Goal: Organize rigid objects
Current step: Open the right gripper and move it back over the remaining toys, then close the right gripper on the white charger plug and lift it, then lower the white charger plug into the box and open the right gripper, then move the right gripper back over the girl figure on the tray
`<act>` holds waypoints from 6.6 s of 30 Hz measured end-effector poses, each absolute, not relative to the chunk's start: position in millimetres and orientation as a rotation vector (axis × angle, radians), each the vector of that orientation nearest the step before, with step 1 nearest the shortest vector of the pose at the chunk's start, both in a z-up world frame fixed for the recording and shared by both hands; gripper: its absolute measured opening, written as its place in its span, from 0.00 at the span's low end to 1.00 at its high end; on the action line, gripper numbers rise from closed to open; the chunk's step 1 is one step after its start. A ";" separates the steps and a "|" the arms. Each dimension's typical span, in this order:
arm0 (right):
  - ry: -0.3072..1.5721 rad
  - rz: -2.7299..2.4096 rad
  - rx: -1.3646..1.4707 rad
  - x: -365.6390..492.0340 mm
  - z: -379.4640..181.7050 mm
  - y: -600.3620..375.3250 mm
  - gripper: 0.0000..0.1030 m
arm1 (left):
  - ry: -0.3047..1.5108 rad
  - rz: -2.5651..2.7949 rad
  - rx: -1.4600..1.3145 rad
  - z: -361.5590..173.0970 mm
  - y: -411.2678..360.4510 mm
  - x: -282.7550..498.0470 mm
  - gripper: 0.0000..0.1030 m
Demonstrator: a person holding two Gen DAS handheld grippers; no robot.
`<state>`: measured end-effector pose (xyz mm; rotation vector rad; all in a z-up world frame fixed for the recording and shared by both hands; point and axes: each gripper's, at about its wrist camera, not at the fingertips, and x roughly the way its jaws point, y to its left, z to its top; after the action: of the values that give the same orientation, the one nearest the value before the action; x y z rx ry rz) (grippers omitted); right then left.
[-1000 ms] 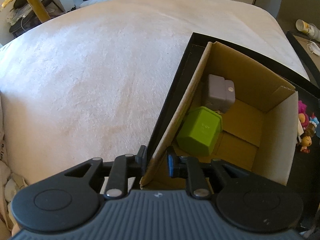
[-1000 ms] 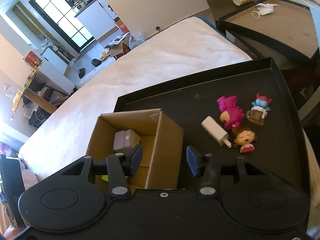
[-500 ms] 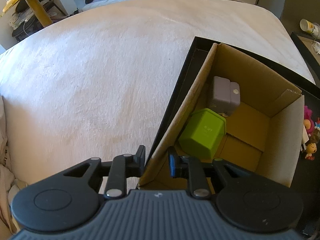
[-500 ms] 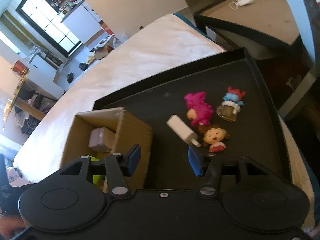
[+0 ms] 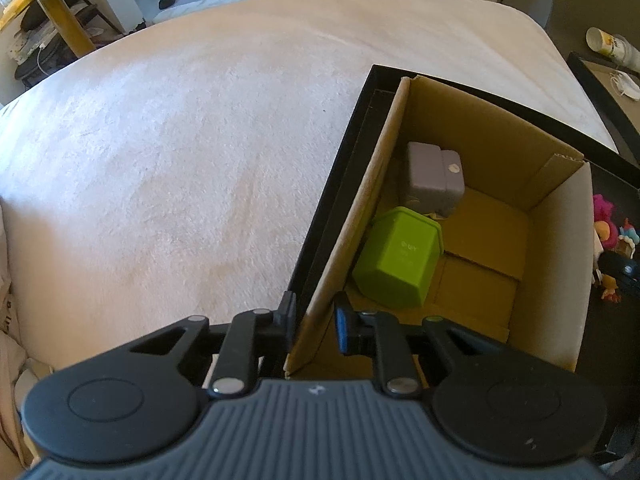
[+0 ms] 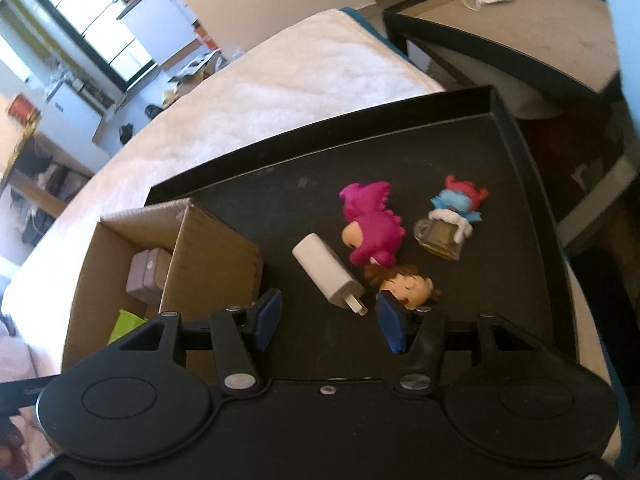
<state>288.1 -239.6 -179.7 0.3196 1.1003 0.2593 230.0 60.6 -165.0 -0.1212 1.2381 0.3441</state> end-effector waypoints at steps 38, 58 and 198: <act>1.031 0.279 0.240 277.6 -150.2 -224.3 0.20 | 1.205 0.312 -0.175 -161.4 60.0 208.0 0.12; 0.943 0.343 0.219 270.2 -100.7 -196.1 0.20 | 1.195 0.329 -0.167 -159.9 56.8 205.9 0.12; 1.109 0.322 0.167 291.9 -194.0 -273.0 0.59 | 1.215 0.483 -0.050 -161.6 31.0 214.4 0.16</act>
<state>291.9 -273.0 -194.0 0.1674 1.1092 0.3218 214.4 31.0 -161.6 -0.0497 1.2148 0.4826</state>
